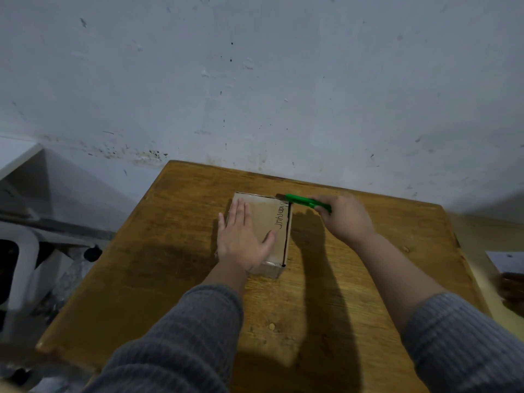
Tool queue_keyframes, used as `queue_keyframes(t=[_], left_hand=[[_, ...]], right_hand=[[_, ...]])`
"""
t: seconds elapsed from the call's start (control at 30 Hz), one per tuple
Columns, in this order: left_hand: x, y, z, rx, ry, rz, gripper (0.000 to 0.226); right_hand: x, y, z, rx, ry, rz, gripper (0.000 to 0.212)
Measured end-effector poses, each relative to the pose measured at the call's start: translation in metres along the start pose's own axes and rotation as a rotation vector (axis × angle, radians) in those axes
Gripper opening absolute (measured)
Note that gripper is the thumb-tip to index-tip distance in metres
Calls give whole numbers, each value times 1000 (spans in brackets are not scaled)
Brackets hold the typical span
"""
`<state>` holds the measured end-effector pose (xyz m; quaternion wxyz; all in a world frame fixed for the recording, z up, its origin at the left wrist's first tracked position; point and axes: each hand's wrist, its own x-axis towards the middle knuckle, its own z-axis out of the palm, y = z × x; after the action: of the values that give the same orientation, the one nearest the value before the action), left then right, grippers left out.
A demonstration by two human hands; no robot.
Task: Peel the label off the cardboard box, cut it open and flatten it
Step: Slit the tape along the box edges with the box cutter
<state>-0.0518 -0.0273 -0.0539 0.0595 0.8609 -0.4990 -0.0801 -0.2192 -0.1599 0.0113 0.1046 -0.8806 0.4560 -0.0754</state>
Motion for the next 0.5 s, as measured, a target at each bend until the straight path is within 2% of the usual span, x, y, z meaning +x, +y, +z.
queue_keyframes(t=[0.2,0.3,0.4,0.5], left_hand=[[7,6,-1,-24,-12,-15,94],[12,5,-6,-100,-46,26,93],[4,-14,-16,-190,-94,144,89],[-10,-49,-25,-59,-143,305,96]], right_hand=[[-12,1,26,107,-131,142,34],[-18,-3,35,164,-105,159,49],[-29,-7,38,164,-64,136,59],[-46,-15,36,196,-31,119,54]])
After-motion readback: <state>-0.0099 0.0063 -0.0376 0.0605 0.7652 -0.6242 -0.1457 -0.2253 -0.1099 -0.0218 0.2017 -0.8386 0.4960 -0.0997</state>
